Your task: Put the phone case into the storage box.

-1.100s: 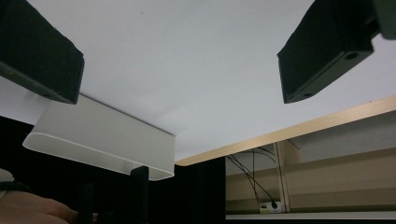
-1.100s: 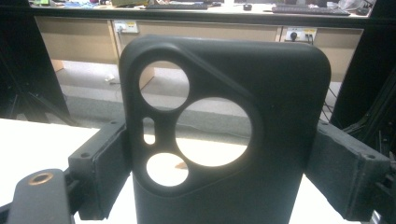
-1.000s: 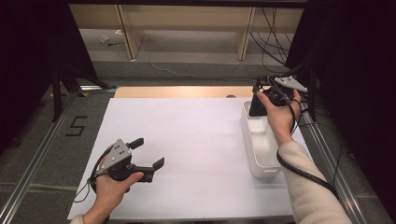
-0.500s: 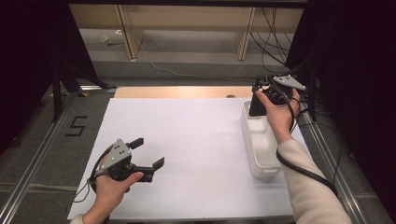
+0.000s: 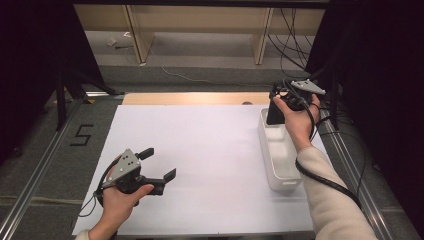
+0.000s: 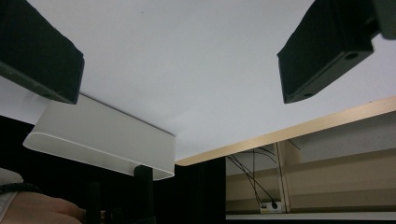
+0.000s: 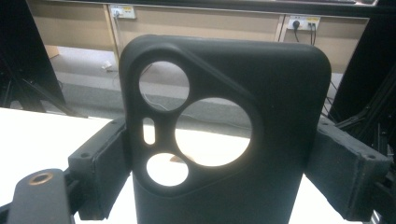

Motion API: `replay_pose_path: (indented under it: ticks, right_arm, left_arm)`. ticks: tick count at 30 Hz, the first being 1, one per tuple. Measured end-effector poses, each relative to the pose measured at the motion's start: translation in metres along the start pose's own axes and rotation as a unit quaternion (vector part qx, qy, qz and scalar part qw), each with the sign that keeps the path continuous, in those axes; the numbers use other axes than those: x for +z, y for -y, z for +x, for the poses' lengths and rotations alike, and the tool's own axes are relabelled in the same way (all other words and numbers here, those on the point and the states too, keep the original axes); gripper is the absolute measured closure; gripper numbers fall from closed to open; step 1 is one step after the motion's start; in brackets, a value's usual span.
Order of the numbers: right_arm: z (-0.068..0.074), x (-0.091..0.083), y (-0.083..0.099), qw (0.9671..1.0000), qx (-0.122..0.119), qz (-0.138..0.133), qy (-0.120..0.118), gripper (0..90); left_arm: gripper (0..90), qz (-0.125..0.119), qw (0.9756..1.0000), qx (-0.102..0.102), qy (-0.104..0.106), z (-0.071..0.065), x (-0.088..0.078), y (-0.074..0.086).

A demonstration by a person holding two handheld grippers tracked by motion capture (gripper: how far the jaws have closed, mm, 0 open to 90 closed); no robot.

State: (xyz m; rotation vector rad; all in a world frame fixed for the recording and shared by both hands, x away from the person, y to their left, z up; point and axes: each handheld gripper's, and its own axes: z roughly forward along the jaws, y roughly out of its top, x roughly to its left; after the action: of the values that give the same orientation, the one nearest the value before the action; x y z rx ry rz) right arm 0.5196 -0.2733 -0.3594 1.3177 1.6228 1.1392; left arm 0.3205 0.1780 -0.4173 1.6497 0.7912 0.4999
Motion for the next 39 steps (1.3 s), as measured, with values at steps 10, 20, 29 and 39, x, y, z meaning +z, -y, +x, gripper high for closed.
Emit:
replay_pose_path:
  ticks: [10,20,29,39]
  right_arm:
    - [0.000,0.006,0.003,0.9999,-0.001,0.010,-0.002,15.1]
    - [0.001,0.010,0.003,0.9999,-0.003,0.016,-0.001,15.1]
    - [0.003,0.016,0.004,0.9997,-0.006,0.024,-0.003,15.1]
    - [0.001,0.020,0.007,0.9995,-0.005,0.033,0.001,15.1]
  left_arm:
    - [0.0,0.001,1.0000,-0.001,0.000,0.000,0.000,0.000]
    - [0.0,0.000,1.0000,0.000,0.001,0.000,0.000,0.000]
    - [0.0,0.000,1.0000,-0.001,0.001,0.000,0.000,0.000]
    - [0.0,0.001,1.0000,0.000,0.002,0.000,0.001,0.000]
